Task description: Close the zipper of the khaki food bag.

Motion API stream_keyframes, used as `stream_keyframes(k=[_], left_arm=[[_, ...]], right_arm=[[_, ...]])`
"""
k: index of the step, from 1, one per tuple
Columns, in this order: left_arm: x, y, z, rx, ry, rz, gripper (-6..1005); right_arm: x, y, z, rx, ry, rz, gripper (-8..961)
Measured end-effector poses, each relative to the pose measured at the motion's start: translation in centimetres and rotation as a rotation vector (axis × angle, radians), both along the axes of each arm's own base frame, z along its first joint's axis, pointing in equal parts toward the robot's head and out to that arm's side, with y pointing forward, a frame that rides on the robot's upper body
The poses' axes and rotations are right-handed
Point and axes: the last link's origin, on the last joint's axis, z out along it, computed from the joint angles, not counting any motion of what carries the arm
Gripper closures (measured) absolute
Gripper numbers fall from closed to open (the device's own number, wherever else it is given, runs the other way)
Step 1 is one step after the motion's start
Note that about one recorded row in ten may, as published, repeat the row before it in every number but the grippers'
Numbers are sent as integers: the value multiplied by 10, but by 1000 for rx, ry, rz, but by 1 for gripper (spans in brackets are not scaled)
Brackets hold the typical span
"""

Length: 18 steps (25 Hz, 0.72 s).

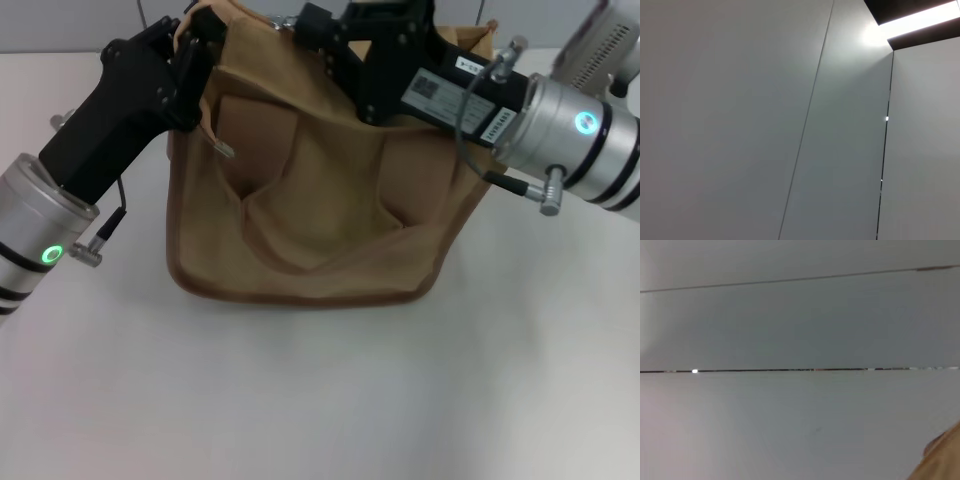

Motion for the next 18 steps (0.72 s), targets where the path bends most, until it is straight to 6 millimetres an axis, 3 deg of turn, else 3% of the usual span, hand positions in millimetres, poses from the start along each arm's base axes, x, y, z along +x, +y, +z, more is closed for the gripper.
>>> stream_keyframes(k=[10,18], left_arm=[[-17,-10,6,30,-16,62,948],[-35,-18,14,70,-26,132,942]], right_arm=[[24,-6,9,45,0,-56,953],[64,-21,24,109,38,-184,954]])
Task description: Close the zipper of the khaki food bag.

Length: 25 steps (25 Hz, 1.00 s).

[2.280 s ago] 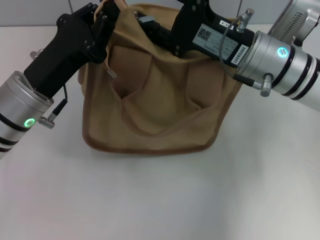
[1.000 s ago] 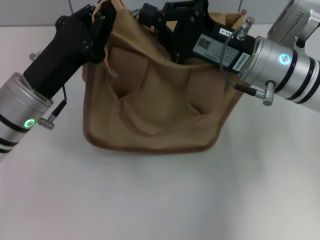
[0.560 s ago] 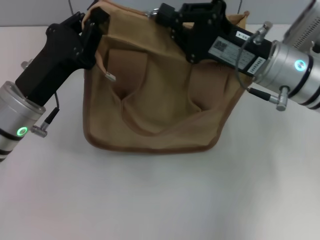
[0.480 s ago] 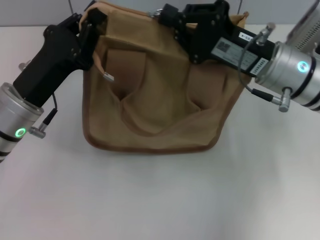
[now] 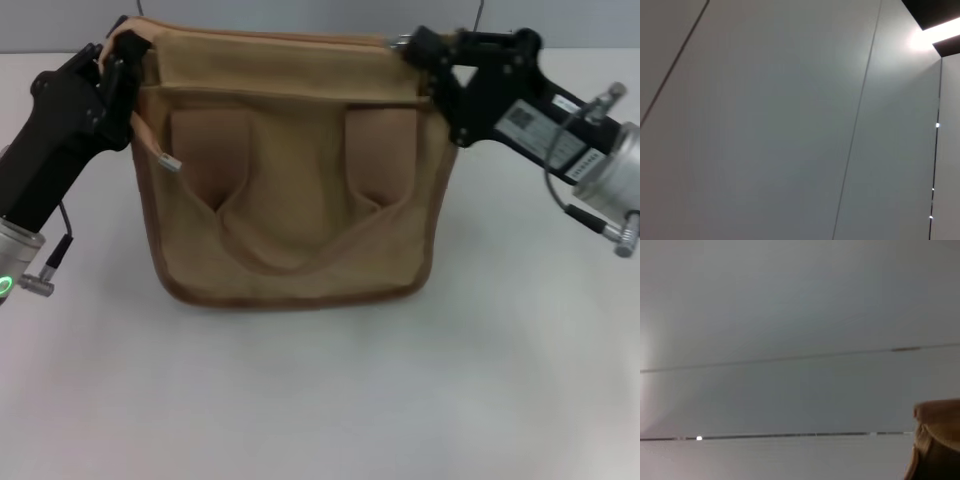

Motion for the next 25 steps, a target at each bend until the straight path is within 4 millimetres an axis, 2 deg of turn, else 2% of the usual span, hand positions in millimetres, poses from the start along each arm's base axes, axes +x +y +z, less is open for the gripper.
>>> stream_keyframes(k=[5,14,17,19,22,25], left_arm=[[-2,-1,0,-1,1,7,938],[-2,-1,0,-2,5,9,931],[-2,-1,0,-5,9,7,929],[-4,-2,-1,-10,17,7,880],[-10,-8,-1,-13,39,17,805],[-24,-19,3,-1,65,56,731]], right_arm=[[11,-5,9,48,40,-40,954],[9,-9,22,257,54,15,954],[12,-11,22,335,20,21,901],[12,-12,22,381,-13,37,866],[12,-13,23,478,-82,82,635],[13,-17,23,604,-175,139,516]])
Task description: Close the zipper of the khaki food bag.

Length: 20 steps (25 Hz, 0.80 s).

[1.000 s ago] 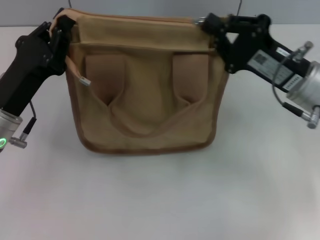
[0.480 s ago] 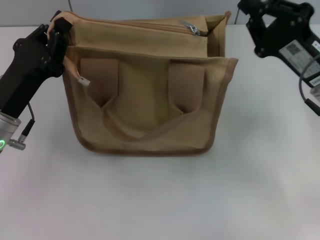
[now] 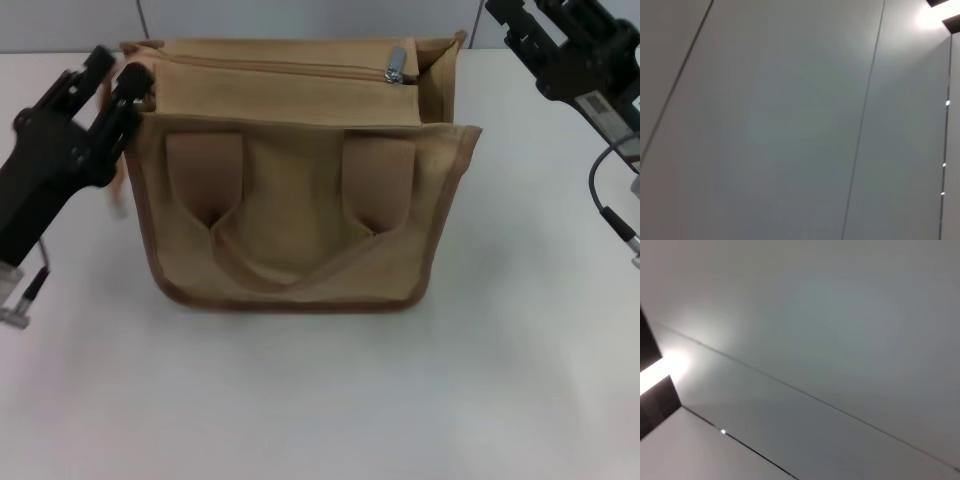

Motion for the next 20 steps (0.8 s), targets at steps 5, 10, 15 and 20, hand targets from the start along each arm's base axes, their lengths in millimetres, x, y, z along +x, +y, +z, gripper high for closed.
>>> stream_keyframes(k=[5,10,15,20], left_arm=[[-25,-20,9,27,39,73,524],[-47,-43,17,36,95,132,261],[-56,-74,27,38,133,101,227],[-46,-92,34,0,168,-44,213]], right_arm=[[1,-11,1,181,-109,70,374],[2,-25,3,326,-172,132,270],[9,-35,3,441,-265,150,206],[9,-46,-10,470,-415,286,203]])
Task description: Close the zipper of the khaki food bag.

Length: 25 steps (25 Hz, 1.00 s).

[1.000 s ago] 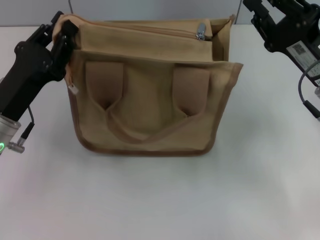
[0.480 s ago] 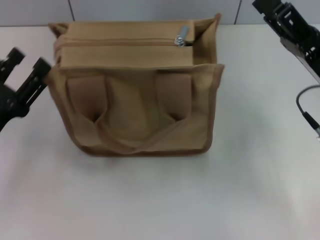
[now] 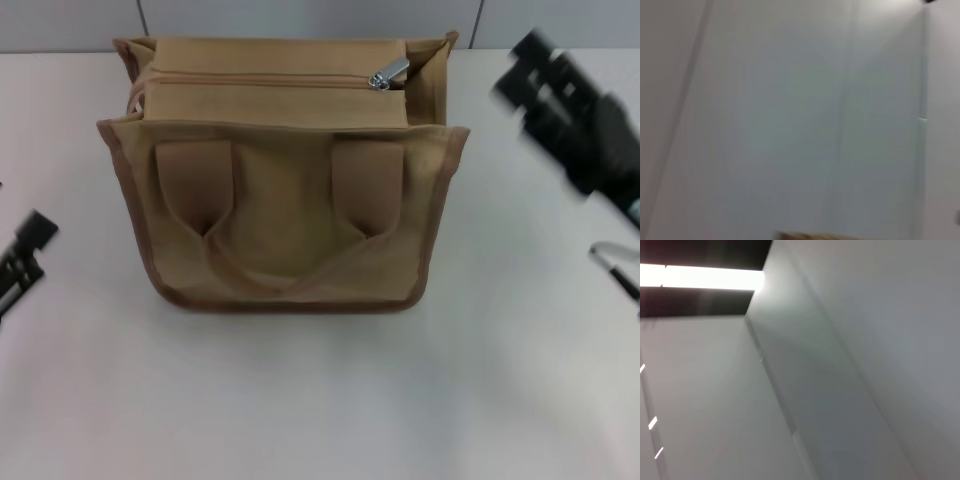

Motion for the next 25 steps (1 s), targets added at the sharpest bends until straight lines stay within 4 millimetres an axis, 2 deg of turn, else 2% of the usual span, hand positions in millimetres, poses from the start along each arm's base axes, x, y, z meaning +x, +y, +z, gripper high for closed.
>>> stream_keyframes(k=[2,3,4,5,9,10,15,25], left_arm=[[2,-2,-2,-46,29,-36,213],[7,-3,-10,-159,97,-111,213],[7,-3,-10,-159,97,-111,213],[10,-3,-17,-255,154,-172,213],[13,-2,-26,-392,217,-239,213],[14,-1,-32,-475,250,-266,213],[17,4,-41,-567,295,-294,213],[19,7,-51,-569,308,-287,213]], right_arm=[[-1,-2,-5,-28,-56,42,203],[-2,-5,-14,-89,-163,114,203],[-2,-5,-14,-89,-163,114,203],[-1,-9,-22,-126,-253,167,203],[4,-18,-33,-112,-362,249,203],[9,-25,-40,-90,-427,306,203],[13,-31,-55,-121,-508,348,203],[12,-31,-65,-158,-526,341,203]])
